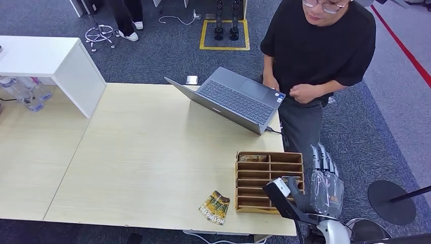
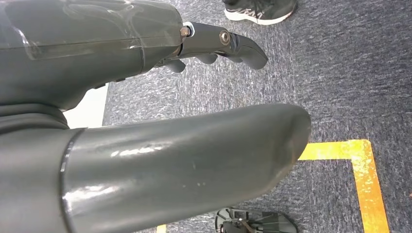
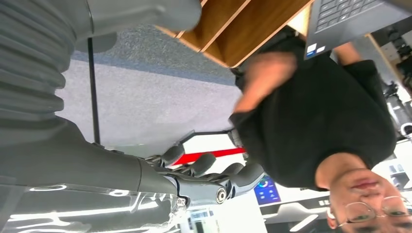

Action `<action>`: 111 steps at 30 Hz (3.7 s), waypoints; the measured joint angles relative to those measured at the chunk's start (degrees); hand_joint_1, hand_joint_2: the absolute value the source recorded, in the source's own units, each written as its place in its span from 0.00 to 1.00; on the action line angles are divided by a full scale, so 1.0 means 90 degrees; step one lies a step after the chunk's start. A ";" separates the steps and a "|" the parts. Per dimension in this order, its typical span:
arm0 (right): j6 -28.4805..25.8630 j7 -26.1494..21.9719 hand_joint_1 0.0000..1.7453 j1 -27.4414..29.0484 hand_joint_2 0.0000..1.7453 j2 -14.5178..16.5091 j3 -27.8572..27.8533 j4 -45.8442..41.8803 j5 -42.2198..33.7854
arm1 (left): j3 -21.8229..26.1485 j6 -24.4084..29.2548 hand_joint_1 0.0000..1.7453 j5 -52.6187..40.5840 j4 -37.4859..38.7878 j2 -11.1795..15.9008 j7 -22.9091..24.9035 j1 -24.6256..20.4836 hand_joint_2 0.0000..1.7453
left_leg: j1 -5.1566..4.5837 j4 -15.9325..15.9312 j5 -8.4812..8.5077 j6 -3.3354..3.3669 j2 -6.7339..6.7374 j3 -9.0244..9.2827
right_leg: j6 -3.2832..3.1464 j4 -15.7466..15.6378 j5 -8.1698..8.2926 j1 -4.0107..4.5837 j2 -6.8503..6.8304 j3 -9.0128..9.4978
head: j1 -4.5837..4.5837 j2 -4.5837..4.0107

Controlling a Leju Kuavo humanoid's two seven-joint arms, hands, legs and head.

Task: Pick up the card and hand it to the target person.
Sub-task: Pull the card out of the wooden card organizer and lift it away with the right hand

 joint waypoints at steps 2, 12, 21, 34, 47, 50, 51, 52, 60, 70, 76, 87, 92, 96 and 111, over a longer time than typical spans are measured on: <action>0.0038 0.0021 0.29 -0.0053 1.00 -0.0004 0.0087 0.0014 -0.0002 | -0.0002 -0.0007 0.00 -0.0010 0.0000 0.0000 0.0002 0.0000 0.00 | 0.0000 0.0000 0.0000 0.0000 0.0000 0.0000 | 0.0000 0.0000 0.0000 0.0000 0.0000 0.0000 | -0.0001 0.0000; 0.0181 0.0083 0.36 -0.0229 1.00 -0.0031 0.0392 0.0167 -0.0022 | -0.0010 -0.0070 0.00 -0.0026 0.0000 0.0000 0.0009 0.0000 0.00 | 0.0000 0.0000 0.0000 0.0000 -0.0001 -0.0001 | 0.0000 0.0000 0.0000 0.0000 -0.0001 -0.0001 | 0.0001 0.0000; 0.0305 0.0190 0.40 -0.0306 1.00 -0.0089 0.0551 0.0336 -0.0017 | -0.0010 -0.0122 0.00 -0.0023 0.0000 0.0000 0.0059 0.0000 0.00 | 0.0000 0.0000 0.0000 0.0000 -0.0003 -0.0002 | 0.0000 0.0000 0.0000 0.0000 -0.0004 -0.0001 | 0.0001 0.0000; 0.0499 0.0412 0.56 -0.0332 1.00 -0.0208 0.0664 0.0557 0.0222 | -0.0010 -0.0114 0.00 0.0014 0.0000 0.0000 0.0131 0.0001 0.00 | 0.0000 0.0000 0.0000 0.0000 -0.0004 -0.0002 | 0.0000 0.0000 0.0000 0.0000 -0.0004 -0.0001 | 0.0000 0.0000; 0.0525 0.0498 0.48 -0.0332 1.00 -0.0302 0.0749 0.0568 0.0311 | -0.0010 -0.0114 0.00 0.0055 0.0000 0.0000 0.0121 0.0001 0.00 | 0.0000 0.0000 0.0000 0.0000 -0.0004 -0.0001 | 0.0000 0.0000 0.0000 0.0000 -0.0004 -0.0001 | -0.0001 0.0000; 0.0525 0.0499 0.49 -0.0332 1.00 -0.0304 0.0764 0.0568 0.0311 | -0.0010 -0.0113 0.00 0.0056 0.0000 0.0000 0.0115 0.0001 0.00 | 0.0000 0.0000 0.0000 0.0000 -0.0004 -0.0001 | 0.0000 0.0000 0.0000 0.0000 -0.0004 -0.0001 | -0.0001 0.0000; 0.0525 0.0499 0.49 -0.0332 1.00 -0.0305 0.0766 0.0568 0.0311 | -0.0010 -0.0113 0.00 0.0057 0.0000 0.0000 0.0115 0.0001 0.00 | 0.0000 0.0000 0.0000 0.0000 -0.0004 -0.0001 | 0.0000 0.0000 0.0000 0.0000 -0.0003 -0.0002 | -0.0001 0.0000; 0.0525 0.0499 0.50 -0.0332 1.00 -0.0306 0.0768 0.0568 0.0311 | -0.0010 -0.0112 0.00 0.0057 0.0000 0.0000 0.0115 0.0001 0.00 | 0.0000 0.0000 0.0000 0.0000 -0.0003 0.0000 | 0.0000 0.0000 0.0000 0.0000 -0.0002 -0.0002 | -0.0001 0.0000; 0.0584 0.0499 0.52 -0.0337 1.00 -0.0332 0.0785 0.0577 0.0330 | -0.0010 -0.0111 0.00 0.0064 0.0000 0.0000 0.0115 0.0001 0.00 | 0.0000 0.0000 0.0000 0.0000 -0.0001 -0.0001 | 0.0000 0.0000 0.0000 0.0000 0.0000 -0.0003 | 0.0000 0.0000; 0.0669 0.0499 0.51 -0.0361 1.00 -0.0341 0.0816 0.0629 0.0359 | -0.0010 -0.0108 0.00 0.0070 0.0000 0.0000 0.0112 0.0001 0.00 | 0.0000 0.0000 0.0000 0.0000 -0.0001 -0.0001 | 0.0000 0.0000 0.0000 0.0000 0.0000 -0.0003 | -0.0001 0.0000; 0.0721 0.0499 0.49 -0.0366 1.00 -0.0341 0.0874 0.0677 0.0363 | -0.0010 -0.0088 0.00 0.0084 0.0000 0.0000 0.0096 0.0001 0.00 | 0.0000 0.0000 0.0000 0.0000 -0.0001 -0.0001 | 0.0000 0.0000 0.0000 0.0000 0.0000 -0.0003 | -0.0001 0.0000; 0.0737 0.0503 0.55 -0.0381 1.00 -0.0341 0.0902 0.0732 0.0376 | -0.0010 -0.0055 0.00 0.0139 0.0000 0.0000 0.0038 0.0001 0.00 | 0.0000 0.0000 0.0000 0.0000 -0.0001 0.0000 | 0.0000 0.0000 0.0000 0.0000 0.0000 -0.0003 | -0.0001 0.0000; 0.0737 0.0518 0.58 -0.0381 1.00 -0.0355 0.0917 0.0733 0.0423 | -0.0010 -0.0027 0.00 0.0196 0.0000 0.0000 0.0022 0.0001 0.00 | 0.0000 0.0000 0.0000 0.0000 -0.0001 0.0000 | 0.0000 0.0000 0.0000 0.0000 0.0000 -0.0003 | -0.0001 0.0000; 0.0735 0.0523 0.60 -0.0381 1.00 -0.0372 0.0922 0.0733 0.0440 | -0.0010 -0.0012 0.00 0.0209 0.0000 0.0000 0.0010 0.0001 0.00 | 0.0000 0.0000 0.0000 0.0000 -0.0001 0.0000 | 0.0000 0.0000 0.0000 0.0000 0.0000 -0.0003 | -0.0001 0.0000; 0.0756 0.0574 0.78 -0.0381 1.00 -0.0421 0.0957 0.0733 0.0540 | -0.0001 0.0064 0.00 0.0163 -0.0002 0.0009 -0.0002 0.0005 0.00 | 0.0000 0.0000 0.0000 0.0000 -0.0001 0.0001 | 0.0000 0.0000 0.0000 0.0000 0.0001 -0.0002 | -0.0001 0.0000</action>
